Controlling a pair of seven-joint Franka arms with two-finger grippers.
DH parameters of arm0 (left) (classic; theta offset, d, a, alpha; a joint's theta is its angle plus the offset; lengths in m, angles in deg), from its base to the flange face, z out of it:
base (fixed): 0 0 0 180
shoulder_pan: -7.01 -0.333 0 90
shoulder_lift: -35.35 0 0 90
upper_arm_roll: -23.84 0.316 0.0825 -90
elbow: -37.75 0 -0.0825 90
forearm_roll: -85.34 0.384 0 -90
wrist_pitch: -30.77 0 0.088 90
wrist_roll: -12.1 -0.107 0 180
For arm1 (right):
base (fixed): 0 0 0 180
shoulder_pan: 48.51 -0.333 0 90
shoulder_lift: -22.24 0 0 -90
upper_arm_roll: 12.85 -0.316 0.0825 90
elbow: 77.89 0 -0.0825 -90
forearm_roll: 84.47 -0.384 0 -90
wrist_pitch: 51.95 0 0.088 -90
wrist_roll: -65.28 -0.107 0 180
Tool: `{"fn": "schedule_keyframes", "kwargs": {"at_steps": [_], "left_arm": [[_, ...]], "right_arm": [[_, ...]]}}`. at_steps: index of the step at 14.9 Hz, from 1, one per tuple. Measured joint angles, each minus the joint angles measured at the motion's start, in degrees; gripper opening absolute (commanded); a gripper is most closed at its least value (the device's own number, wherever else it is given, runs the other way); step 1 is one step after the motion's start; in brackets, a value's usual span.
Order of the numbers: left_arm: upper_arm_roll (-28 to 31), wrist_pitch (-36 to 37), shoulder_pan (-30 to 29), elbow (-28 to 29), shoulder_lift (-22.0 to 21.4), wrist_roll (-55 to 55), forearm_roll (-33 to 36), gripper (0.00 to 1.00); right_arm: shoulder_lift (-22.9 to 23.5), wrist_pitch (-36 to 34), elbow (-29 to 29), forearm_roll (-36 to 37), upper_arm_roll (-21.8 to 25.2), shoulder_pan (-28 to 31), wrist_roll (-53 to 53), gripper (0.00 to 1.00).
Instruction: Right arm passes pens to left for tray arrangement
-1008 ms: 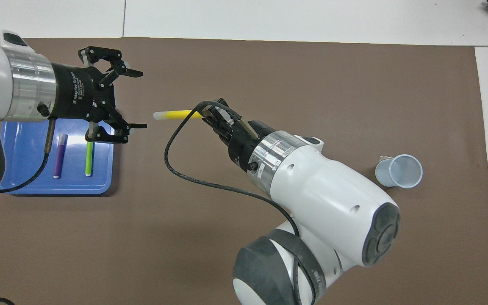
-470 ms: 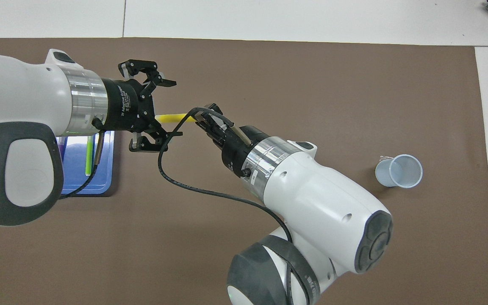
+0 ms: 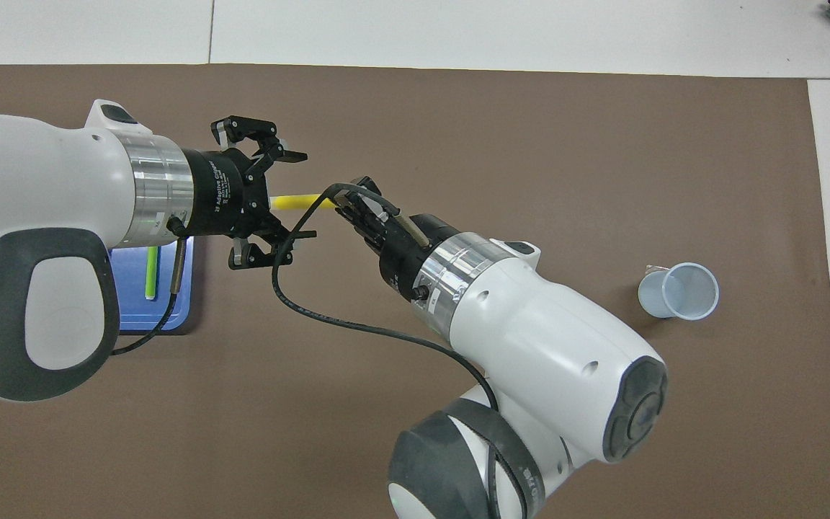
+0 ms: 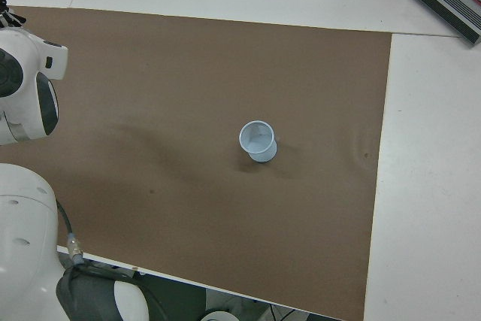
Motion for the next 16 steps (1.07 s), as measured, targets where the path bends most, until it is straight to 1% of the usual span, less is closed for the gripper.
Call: {"fn": "schedule_keyframes", "kwargs": {"at_steps": [5,6,7,8,9,10,11,16], "left_arm": [[0.0,-0.6,0.0,2.1,-0.7,-1.1,0.0,0.91],[0.0,-0.8,0.0,2.6,-1.0,-1.3,0.0,0.88],[0.0,-1.0,0.0,2.9,-1.2,-1.4,0.0,0.78],[0.0,-1.2,0.0,3.1,-1.4,-1.4,0.0,0.64],[0.0,-1.2,0.0,3.2,-1.5,-1.4,0.0,0.36],[0.0,-1.2,0.0,3.2,-1.5,-1.6,0.0,0.14],[0.0,-1.2,0.0,3.2,-1.6,-1.9,0.0,0.0],[0.2,-1.4,0.0,3.2,-1.6,-2.9,0.1,0.0]], "right_arm": [[0.0,0.0,0.0,0.0,0.1,0.1,0.0,0.0],[0.0,0.0,0.0,0.0,0.2,0.1,0.0,0.0],[0.0,0.0,0.0,0.0,0.2,0.1,0.0,0.0],[0.0,0.0,0.0,0.0,0.2,0.1,0.0,0.0],[0.0,0.0,0.0,0.0,0.2,0.1,0.0,0.0],[0.0,0.0,0.0,0.0,0.2,0.1,0.0,0.0],[0.0,0.0,0.1,0.0,0.2,0.1,0.0,0.0],[0.0,-0.1,0.4,0.0,0.2,0.1,0.0,0.0]]}}
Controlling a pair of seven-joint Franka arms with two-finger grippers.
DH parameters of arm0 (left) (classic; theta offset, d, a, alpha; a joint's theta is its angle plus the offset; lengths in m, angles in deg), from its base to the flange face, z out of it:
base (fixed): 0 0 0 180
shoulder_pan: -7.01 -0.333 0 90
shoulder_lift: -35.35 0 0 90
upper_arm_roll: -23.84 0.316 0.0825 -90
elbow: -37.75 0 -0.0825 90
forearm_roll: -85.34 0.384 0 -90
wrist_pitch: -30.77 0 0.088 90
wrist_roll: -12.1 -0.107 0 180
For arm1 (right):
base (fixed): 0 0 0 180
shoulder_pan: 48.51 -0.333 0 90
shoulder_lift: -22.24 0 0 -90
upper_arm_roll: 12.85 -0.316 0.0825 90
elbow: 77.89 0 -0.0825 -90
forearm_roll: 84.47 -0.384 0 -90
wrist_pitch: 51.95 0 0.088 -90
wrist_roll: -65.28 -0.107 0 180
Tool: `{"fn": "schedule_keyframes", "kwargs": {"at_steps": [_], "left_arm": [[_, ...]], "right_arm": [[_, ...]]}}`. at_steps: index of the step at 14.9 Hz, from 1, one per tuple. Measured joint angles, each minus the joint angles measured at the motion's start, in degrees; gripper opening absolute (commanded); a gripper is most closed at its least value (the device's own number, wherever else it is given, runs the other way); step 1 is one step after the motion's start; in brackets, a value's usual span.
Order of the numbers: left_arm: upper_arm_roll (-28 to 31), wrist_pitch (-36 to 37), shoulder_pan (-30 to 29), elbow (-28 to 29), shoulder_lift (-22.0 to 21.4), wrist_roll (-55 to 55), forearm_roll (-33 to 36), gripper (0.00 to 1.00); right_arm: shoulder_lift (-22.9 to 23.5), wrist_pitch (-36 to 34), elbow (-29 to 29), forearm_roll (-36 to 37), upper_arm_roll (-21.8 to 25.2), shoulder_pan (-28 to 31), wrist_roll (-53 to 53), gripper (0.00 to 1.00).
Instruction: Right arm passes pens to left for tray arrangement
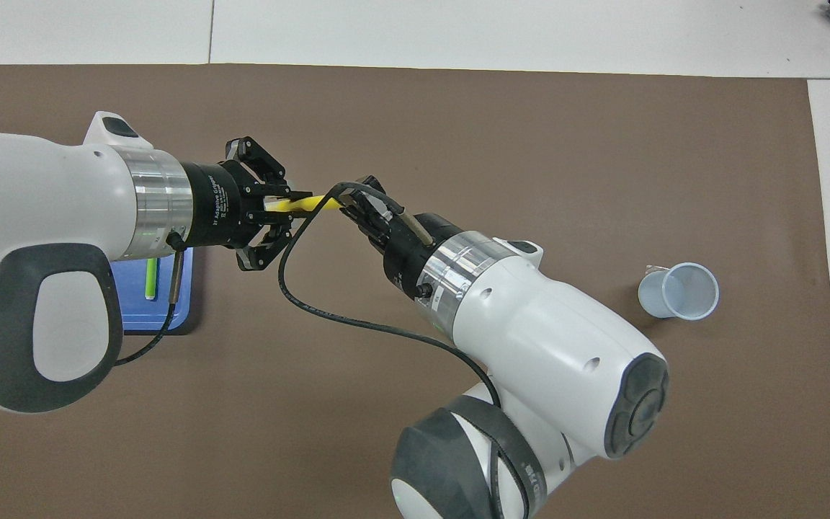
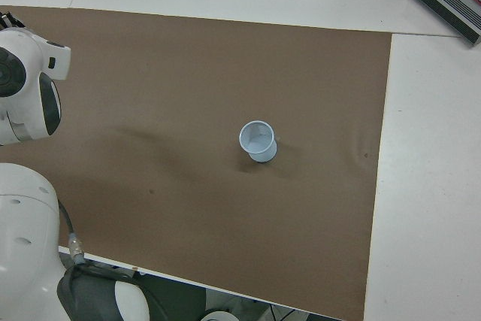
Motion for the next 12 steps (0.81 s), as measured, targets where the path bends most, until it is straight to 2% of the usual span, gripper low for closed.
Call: {"fn": "schedule_keyframes", "kwargs": {"at_steps": [3,4,5,6,9,12], "left_arm": [[0.0,0.0,0.0,0.0,0.0,0.0,0.0,0.0],[0.0,0.0,0.0,0.0,0.0,0.0,0.0,0.0],[0.0,0.0,0.0,0.0,0.0,0.0,0.0,0.0],[-0.1,0.2,0.0,0.0,0.0,0.0,0.0,0.0],[-0.4,0.6,0.1,0.1,-0.1,-1.6,0.0,0.0],[0.2,3.8,0.1,0.2,-0.4,-9.4,0.0,0.0]], "right_arm": [[0.0,0.0,0.0,0.0,0.0,0.0,0.0,0.0],[0.0,0.0,0.0,0.0,0.0,0.0,0.0,0.46],[0.0,0.0,0.0,0.0,0.0,0.0,0.0,0.97],[0.0,0.1,0.0,-0.1,0.0,0.1,0.0,1.0],[0.0,0.3,-0.2,-0.1,0.3,0.6,-0.1,1.0],[0.0,0.0,-0.3,-0.1,0.3,2.0,0.0,1.0]]}}
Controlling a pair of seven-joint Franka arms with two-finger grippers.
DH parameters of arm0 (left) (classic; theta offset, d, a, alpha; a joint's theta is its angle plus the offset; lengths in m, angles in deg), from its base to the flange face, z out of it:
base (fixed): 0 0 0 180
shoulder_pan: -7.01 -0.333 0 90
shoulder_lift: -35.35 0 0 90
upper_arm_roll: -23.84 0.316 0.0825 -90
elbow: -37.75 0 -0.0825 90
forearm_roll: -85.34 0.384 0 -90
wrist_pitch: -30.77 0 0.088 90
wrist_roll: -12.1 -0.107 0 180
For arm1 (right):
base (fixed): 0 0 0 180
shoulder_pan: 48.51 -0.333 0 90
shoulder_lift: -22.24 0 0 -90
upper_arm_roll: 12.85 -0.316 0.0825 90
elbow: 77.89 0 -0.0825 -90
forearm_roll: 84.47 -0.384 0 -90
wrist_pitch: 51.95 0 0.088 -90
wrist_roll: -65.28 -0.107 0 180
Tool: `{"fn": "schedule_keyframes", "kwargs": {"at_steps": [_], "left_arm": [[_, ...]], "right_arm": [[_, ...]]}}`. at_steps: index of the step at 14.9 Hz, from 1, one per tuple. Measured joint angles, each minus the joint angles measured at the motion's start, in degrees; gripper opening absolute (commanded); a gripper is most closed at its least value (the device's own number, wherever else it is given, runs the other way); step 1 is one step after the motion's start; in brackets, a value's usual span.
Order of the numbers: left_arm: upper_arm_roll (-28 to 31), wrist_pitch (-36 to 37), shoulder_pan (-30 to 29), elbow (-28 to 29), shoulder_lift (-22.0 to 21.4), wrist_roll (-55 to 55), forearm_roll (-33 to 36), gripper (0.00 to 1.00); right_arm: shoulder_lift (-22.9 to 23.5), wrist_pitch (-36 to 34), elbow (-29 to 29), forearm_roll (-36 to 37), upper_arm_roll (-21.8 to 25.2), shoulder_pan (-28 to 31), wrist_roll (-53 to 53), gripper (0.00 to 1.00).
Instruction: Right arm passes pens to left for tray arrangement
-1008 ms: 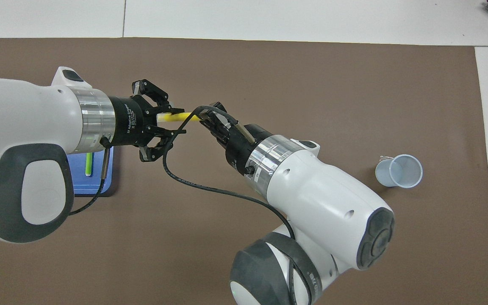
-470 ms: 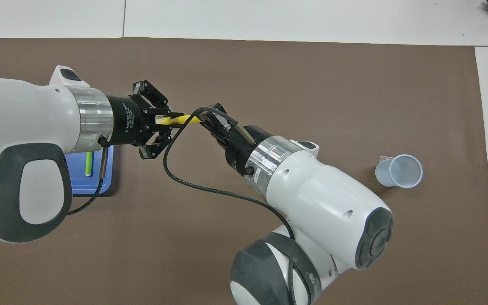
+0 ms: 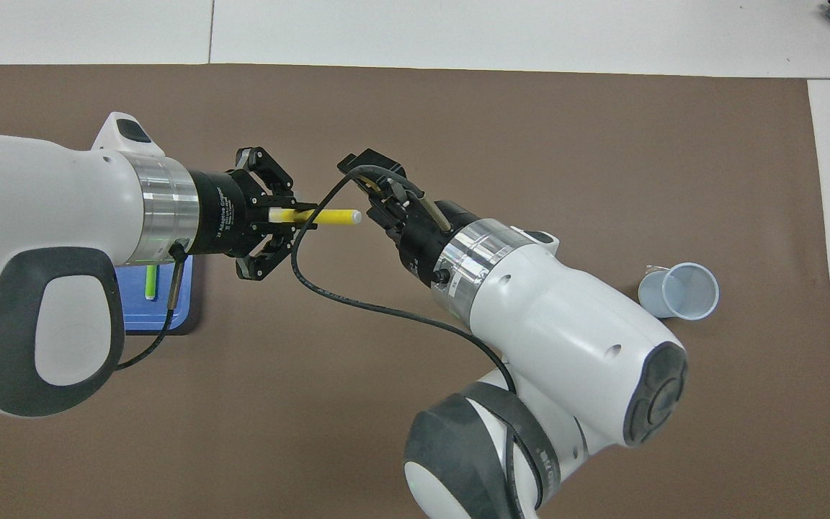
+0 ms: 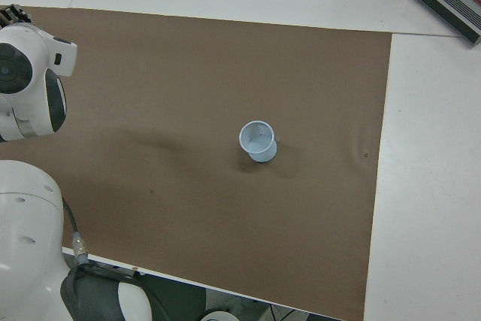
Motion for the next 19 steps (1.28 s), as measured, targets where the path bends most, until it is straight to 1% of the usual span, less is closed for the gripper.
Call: {"fn": "schedule_keyframes", "kwargs": {"at_steps": [3,4,7,10,12,16,19], "left_arm": [[0.6,4.9,-1.2,0.0,-0.4,-10.7,0.1,0.0],[0.7,6.9,-1.9,0.0,-0.7,-15.1,0.8,0.0],[0.8,14.1,-4.7,0.1,-1.4,-29.9,5.5,0.0],[1.0,21.7,-10.1,0.1,-2.2,-47.9,9.5,0.0],[1.2,25.4,-14.2,0.1,-2.6,-59.2,13.1,0.0],[1.4,28.7,-19.1,0.3,-3.0,-76.7,21.0,0.0],[1.4,29.1,-21.6,0.7,-3.0,-88.7,26.6,0.0]], "right_arm": [[0.0,-2.7,-0.5,0.0,0.1,2.0,3.5,1.0],[0.0,-4.8,-0.9,0.0,0.1,3.0,5.9,1.0],[0.0,-14.2,-2.9,0.0,0.2,6.8,14.2,1.0],[-0.1,-20.6,-3.7,0.0,0.2,10.0,21.4,1.0],[-0.2,-23.8,-3.9,0.0,0.3,12.3,25.6,1.0],[-0.6,-32.6,-4.3,0.4,0.5,16.4,33.8,1.0],[-1.6,-40.5,-4.5,3.4,0.6,19.0,37.6,1.0]]}}
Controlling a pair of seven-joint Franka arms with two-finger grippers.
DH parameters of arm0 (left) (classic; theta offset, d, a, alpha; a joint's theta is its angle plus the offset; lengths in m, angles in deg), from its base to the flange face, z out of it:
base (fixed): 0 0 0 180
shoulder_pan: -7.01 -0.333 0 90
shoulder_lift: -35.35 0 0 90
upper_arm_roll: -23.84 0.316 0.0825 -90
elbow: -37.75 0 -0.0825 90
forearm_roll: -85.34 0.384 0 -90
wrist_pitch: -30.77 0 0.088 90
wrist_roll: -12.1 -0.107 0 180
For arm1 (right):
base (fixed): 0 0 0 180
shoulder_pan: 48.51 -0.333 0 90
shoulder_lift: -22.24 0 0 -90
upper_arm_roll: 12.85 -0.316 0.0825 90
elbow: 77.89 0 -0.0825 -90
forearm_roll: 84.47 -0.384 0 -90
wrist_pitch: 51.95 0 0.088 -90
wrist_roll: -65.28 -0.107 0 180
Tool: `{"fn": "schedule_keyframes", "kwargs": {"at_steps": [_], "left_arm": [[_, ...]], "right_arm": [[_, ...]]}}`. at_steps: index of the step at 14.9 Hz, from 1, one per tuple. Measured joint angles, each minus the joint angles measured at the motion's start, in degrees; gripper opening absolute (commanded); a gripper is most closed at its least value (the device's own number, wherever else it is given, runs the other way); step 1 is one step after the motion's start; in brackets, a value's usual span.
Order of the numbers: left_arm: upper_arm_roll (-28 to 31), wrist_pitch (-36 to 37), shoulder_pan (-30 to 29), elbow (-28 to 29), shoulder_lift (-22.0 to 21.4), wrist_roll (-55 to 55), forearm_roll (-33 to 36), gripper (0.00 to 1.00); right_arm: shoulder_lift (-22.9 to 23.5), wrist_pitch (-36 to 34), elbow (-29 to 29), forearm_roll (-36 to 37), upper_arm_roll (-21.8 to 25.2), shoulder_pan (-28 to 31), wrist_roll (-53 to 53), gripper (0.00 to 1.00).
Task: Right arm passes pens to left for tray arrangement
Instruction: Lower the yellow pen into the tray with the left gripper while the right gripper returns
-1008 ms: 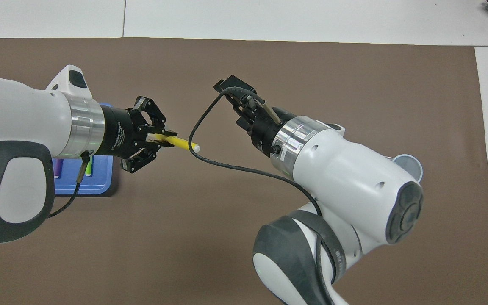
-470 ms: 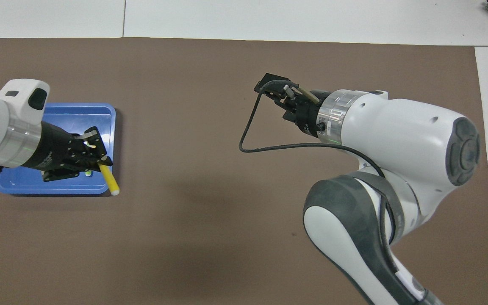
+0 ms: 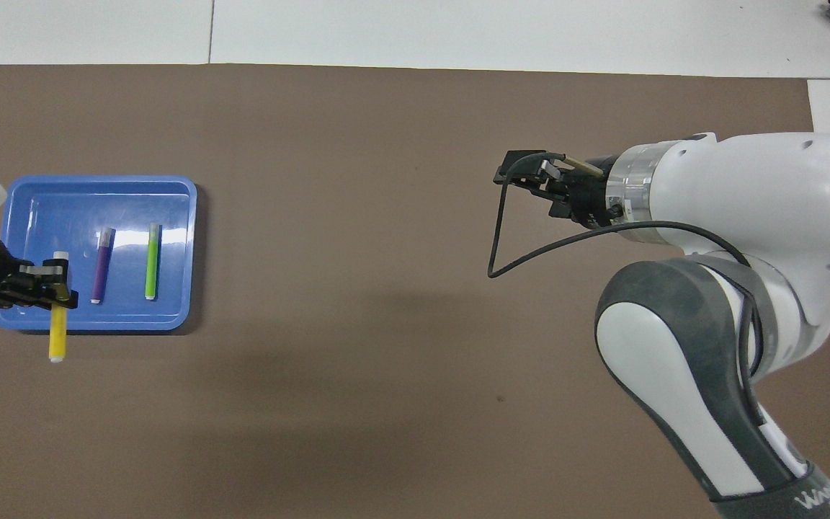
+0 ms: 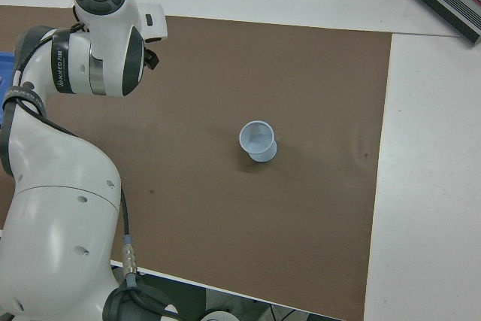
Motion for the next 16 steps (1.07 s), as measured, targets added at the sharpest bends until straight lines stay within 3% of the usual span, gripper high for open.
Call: {"fn": "schedule_keyframes", "kwargs": {"at_steps": [4,10,16], "left_arm": [[0.0,-1.3,-3.7,1.0,0.9,-10.4,4.6,0.0],[0.0,-8.5,-7.2,2.8,5.8,-13.1,6.3,0.0],[0.0,-16.8,-8.4,6.0,9.1,-13.1,7.9,0.0]], "right_arm": [[-2.1,-7.1,-1.2,3.7,0.1,3.1,3.6,1.0],[-2.5,-19.5,-4.8,7.8,0.3,11.0,16.6,1.0],[-2.6,-31.1,-6.7,12.0,-0.1,11.4,18.4,1.0]]}}
